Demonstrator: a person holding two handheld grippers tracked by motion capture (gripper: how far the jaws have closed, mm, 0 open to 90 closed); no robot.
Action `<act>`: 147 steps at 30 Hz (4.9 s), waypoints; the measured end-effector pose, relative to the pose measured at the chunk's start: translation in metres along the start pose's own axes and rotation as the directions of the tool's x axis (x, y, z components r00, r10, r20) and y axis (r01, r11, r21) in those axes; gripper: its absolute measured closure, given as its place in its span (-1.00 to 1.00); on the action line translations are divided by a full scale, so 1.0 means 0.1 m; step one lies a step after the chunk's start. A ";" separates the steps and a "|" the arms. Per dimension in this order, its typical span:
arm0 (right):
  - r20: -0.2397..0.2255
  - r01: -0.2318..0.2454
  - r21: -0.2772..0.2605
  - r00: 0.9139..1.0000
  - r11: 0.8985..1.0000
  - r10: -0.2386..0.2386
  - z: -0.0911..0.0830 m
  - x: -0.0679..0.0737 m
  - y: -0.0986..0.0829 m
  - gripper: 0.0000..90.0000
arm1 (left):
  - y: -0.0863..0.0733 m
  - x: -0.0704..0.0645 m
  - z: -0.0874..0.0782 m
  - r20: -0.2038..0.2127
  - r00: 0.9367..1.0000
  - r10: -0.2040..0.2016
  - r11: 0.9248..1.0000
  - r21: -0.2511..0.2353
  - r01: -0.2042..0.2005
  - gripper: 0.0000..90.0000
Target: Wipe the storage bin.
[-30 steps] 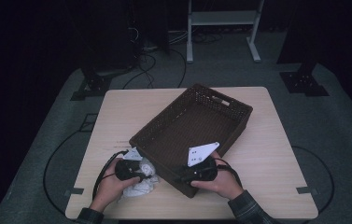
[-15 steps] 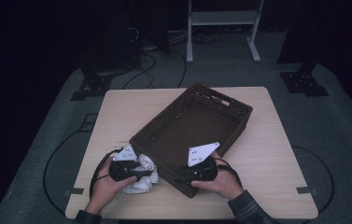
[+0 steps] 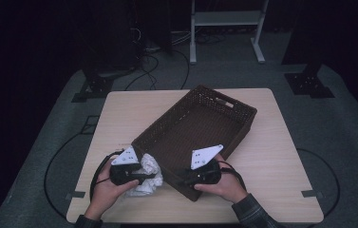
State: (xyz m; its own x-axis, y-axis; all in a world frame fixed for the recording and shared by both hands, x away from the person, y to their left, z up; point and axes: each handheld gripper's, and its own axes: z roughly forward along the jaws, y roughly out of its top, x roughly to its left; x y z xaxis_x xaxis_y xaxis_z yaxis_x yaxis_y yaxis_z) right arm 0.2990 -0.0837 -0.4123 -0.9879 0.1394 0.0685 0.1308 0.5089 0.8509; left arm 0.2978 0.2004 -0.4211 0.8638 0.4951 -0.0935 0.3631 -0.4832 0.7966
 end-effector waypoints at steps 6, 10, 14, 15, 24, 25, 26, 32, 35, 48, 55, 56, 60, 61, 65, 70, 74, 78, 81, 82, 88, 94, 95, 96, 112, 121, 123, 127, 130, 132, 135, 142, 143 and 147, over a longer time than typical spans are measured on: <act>0.000 -0.001 -0.001 1.000 1.000 0.001 0.00 0.00 0.00 0.45 | -0.08 0.04 0.14 0.011 1.000 -0.013 0.999 0.043 0.012 0.50; 0.000 0.000 -0.002 1.000 1.000 0.000 0.00 0.00 0.00 0.45 | -0.14 0.05 0.29 0.020 1.000 -0.020 0.995 0.096 0.018 0.49; 0.000 0.000 -0.002 1.000 1.000 0.000 0.00 0.00 0.00 0.45 | -0.15 0.06 0.32 0.029 0.999 -0.031 0.995 0.101 0.028 0.49; 0.000 0.000 -0.002 1.000 1.000 0.000 0.00 0.00 0.00 0.45 | -0.16 0.07 0.32 0.031 0.999 -0.036 0.994 0.101 0.033 0.49; 0.000 -0.001 -0.001 1.000 1.000 0.001 0.00 0.00 0.00 0.45 | -0.22 0.09 0.41 0.026 0.999 -0.030 0.988 0.154 0.026 0.49; 0.000 -0.001 -0.002 1.000 1.000 0.001 0.00 0.00 0.00 0.45 | -0.22 0.09 0.41 0.029 0.999 -0.034 0.988 0.154 0.029 0.49; 0.000 -0.002 -0.001 1.000 1.000 0.002 0.00 0.00 0.00 0.45 | -0.22 0.09 0.42 0.027 0.999 -0.033 0.987 0.159 0.028 0.49; 0.000 -0.001 -0.002 1.000 1.000 0.001 0.00 0.00 0.00 0.45 | -0.24 0.08 0.49 0.007 1.000 0.011 0.973 0.231 -0.012 0.49; 0.000 -0.002 -0.002 1.000 1.000 0.002 0.00 0.00 0.00 0.45 | -0.23 0.07 0.46 0.012 1.000 0.008 0.976 0.219 -0.011 0.49; 0.012 0.022 0.037 1.000 0.999 -0.022 -0.12 0.07 0.06 0.41 | -0.16 0.05 0.35 0.036 0.999 -0.012 0.989 0.145 0.007 0.49; 0.012 0.014 0.039 1.000 0.999 -0.014 -0.28 0.12 -0.01 0.44 | -0.16 0.05 0.34 0.032 0.999 -0.012 0.990 0.144 0.007 0.49; 0.012 0.014 0.039 1.000 0.999 -0.014 -0.28 0.12 -0.01 0.44 | -0.16 0.05 0.34 0.032 0.999 -0.012 0.990 0.144 0.007 0.49; -0.001 -0.012 0.003 1.000 1.000 0.012 -0.37 0.16 -0.11 0.59 | -0.16 0.05 0.34 0.031 0.999 -0.014 0.990 0.140 0.009 0.49; -0.005 -0.017 0.001 1.000 1.000 0.017 -0.37 0.16 -0.11 0.63 | -0.15 0.06 0.34 0.028 0.999 -0.015 0.990 0.141 0.011 0.49; -0.009 -0.019 0.002 1.000 1.000 0.019 -0.33 0.15 -0.10 0.63 | -0.15 0.08 0.32 0.019 1.000 -0.013 0.990 0.140 0.010 0.49; -0.011 -0.026 -0.010 1.000 1.000 0.026 -0.23 0.13 -0.06 0.63 | -0.12 0.13 0.23 -0.009 1.000 -0.025 0.994 0.106 0.026 0.49; -0.012 -0.025 -0.016 1.000 1.000 0.025 -0.17 0.11 -0.03 0.62 | -0.10 0.14 0.18 -0.023 0.999 -0.030 0.996 0.088 0.032 0.49; -0.016 -0.030 -0.020 0.999 0.999 0.030 -0.09 0.08 0.02 0.61 | -0.05 0.12 0.05 -0.024 0.999 -0.030 0.999 0.041 0.031 0.49; -0.014 -0.026 -0.019 1.000 0.999 0.026 -0.07 0.07 0.04 0.61 | 0.01 0.09 -0.01 -0.019 1.000 -0.015 1.000 0.015 0.016 0.49; -0.017 -0.032 -0.021 0.999 0.999 0.031 -0.05 0.07 0.05 0.61 | 0.05 0.06 -0.05 -0.018 1.000 -0.008 1.000 -0.002 0.008 0.49; -0.016 -0.032 -0.024 0.999 0.999 0.032 -0.05 0.06 0.05 0.61 | 0.01 0.10 0.02 -0.012 1.000 -0.014 1.000 0.014 0.014 0.50; -0.019 -0.037 -0.028 0.999 0.999 0.036 -0.05 0.06 0.04 0.61 | -0.10 0.16 0.20 -0.008 0.999 -0.035 0.996 0.079 0.035 0.50; -0.019 -0.036 -0.028 0.999 0.999 0.035 -0.05 0.06 0.04 0.61 | -0.12 0.16 0.27 -0.013 1.000 -0.024 0.993 0.115 0.026 0.49; -0.019 -0.036 -0.028 0.999 0.999 0.035 -0.05 0.06 0.04 0.61 | -0.12 0.16 0.27 -0.013 1.000 -0.024 0.993 0.115 0.026 0.49; -0.019 -0.036 -0.029 0.999 0.999 0.035 -0.05 0.06 0.04 0.61 | -0.24 0.16 0.50 -0.011 1.000 -0.001 0.969 0.247 0.004 0.49; -0.022 -0.038 -0.032 0.999 0.999 0.038 -0.05 0.05 0.04 0.61 | -0.16 0.13 0.34 0.023 0.999 -0.037 0.990 0.137 0.033 0.48; -0.020 -0.036 -0.030 0.999 0.999 0.036 -0.05 0.06 0.04 0.61 | -0.14 0.13 0.31 0.027 0.999 -0.038 0.993 0.116 0.034 0.49; -0.021 -0.037 -0.031 0.999 0.999 0.036 -0.05 0.05 0.04 0.61 | -0.11 0.10 0.26 0.034 0.999 -0.035 0.995 0.094 0.032 0.49; -0.020 -0.037 -0.031 0.999 0.999 0.036 -0.05 0.06 0.04 0.61 | -0.07 0.08 0.21 0.035 0.999 -0.026 0.996 0.082 0.023 0.49; -0.018 -0.037 -0.031 0.999 0.999 0.036 -0.05 0.06 0.04 0.61 | -0.05 0.07 0.17 0.029 0.999 -0.018 0.997 0.072 0.016 0.49; -0.019 -0.036 -0.032 0.999 0.999 0.036 -0.05 0.06 0.04 0.61 | -0.03 0.05 0.12 0.029 0.999 -0.014 0.998 0.054 0.013 0.49; -0.019 -0.036 -0.032 0.999 0.999 0.036 -0.05 0.06 0.04 0.61 | 0.04 0.04 -0.03 0.045 0.999 -0.019 0.999 -0.025 0.021 0.49; -0.020 -0.037 -0.031 0.999 0.999 0.037 -0.05 0.06 0.04 0.60 | 0.04 0.03 -0.04 0.048 0.999 -0.019 0.999 -0.030 0.021 0.49; -0.021 -0.038 -0.031 0.999 0.999 0.037 -0.05 0.05 0.04 0.61 | 0.02 0.04 0.03 0.059 0.998 -0.025 1.000 -0.015 0.026 0.49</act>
State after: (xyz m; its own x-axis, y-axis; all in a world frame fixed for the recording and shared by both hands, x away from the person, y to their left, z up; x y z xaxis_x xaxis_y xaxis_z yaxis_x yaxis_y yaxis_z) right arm 0.2938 -0.0854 -0.4061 -0.9839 0.1405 0.1109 0.1654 0.4770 0.8632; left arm 0.3027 0.1993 -0.4213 0.8736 0.4635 -0.1484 0.3801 -0.4594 0.8028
